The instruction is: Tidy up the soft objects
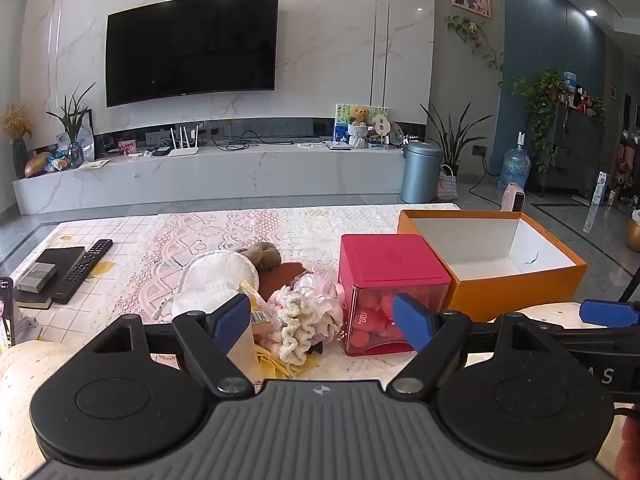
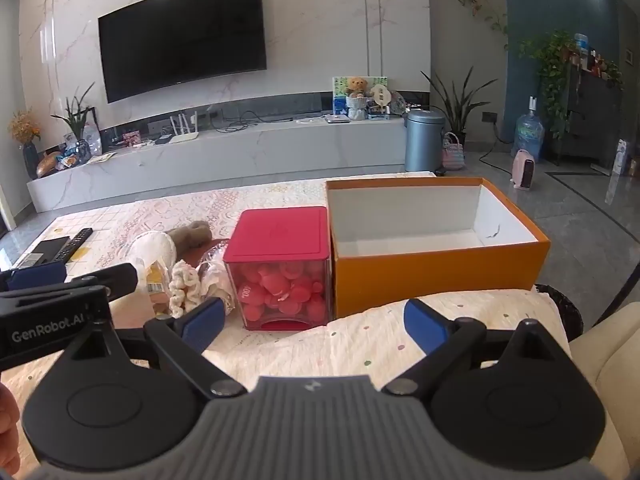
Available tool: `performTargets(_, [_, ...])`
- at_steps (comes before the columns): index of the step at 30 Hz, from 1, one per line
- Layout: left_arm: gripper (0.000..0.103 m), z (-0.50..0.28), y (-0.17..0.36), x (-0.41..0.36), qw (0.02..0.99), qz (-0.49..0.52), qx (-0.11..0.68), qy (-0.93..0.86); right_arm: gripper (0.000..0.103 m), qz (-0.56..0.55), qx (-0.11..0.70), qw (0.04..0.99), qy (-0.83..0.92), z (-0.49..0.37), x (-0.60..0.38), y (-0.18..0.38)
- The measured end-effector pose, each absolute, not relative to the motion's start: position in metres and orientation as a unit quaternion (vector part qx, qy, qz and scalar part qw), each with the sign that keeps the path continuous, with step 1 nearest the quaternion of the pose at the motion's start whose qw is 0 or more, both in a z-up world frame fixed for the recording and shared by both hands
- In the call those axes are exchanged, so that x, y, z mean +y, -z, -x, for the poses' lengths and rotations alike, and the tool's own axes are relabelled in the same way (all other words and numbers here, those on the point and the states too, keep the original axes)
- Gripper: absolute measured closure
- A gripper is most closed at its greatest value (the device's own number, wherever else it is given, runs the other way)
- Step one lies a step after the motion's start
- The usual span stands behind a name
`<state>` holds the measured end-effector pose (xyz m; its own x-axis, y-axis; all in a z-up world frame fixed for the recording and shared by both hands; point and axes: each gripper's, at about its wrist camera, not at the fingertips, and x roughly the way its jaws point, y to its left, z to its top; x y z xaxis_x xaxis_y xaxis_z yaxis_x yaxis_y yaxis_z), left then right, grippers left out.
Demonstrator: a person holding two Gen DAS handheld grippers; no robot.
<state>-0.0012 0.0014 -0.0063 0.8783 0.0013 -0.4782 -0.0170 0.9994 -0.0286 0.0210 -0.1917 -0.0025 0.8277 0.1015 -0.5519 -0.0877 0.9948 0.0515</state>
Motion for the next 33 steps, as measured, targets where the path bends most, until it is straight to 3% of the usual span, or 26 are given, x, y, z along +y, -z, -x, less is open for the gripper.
performTargets(33, [0.008,0.0020,0.0077,0.0077,0.967,0.033,0.253,-0.007,0.008,-0.008,0.286,0.957,-0.055,-0.0168,-0.1884,0.0005])
